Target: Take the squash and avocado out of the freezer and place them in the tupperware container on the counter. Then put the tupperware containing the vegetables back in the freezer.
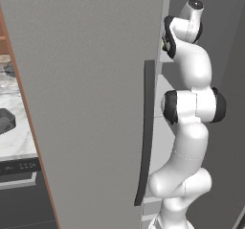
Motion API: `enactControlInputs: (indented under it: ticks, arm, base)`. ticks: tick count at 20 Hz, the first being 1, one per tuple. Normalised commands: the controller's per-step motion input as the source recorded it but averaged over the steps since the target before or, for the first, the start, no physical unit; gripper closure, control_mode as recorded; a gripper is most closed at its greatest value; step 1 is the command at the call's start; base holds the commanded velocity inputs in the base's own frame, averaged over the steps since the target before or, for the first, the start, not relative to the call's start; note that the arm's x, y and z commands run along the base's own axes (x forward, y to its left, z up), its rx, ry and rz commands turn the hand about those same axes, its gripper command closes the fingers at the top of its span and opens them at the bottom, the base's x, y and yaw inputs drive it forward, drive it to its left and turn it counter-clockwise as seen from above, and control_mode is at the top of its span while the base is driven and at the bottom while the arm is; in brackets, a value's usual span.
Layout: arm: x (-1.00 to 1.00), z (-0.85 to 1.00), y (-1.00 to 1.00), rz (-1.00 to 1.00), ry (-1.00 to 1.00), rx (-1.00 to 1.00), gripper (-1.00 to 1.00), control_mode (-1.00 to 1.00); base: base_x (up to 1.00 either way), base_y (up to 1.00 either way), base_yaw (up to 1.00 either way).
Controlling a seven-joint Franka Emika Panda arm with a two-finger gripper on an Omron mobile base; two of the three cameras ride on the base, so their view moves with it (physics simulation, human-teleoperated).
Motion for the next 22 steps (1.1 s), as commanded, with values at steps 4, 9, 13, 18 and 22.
enactControlInputs:
  ticks: [4, 9, 13, 18, 22]
  arm:
    - [-0.79, 0.03, 0.01, 0.0, -0.22, 0.0, 1.0, -1.0]
    - [-0.97, 0.0, 0.12, 0.0, -0.19, 0.0, 1.0, -1.0]
    - [-1.0, -0.14, 0.31, 0.0, -0.12, 0.0, 1.0, -1.0]
    - [-1.0, -0.04, 0.49, 0.0, -0.07, 0.0, 1.0, -1.0]
    - [-1.0, 0.0, 0.41, 0.0, 0.0, 0.0, 1.0, -1.0]
  base:
    - [0.0, 0.0, 0.0]
    - [0.0, 0.0, 0.0]
    - [0.0, 0.0, 0.0]
    - [0.0, 0.0, 0.0]
    - [0.0, 0.0, 0.0]
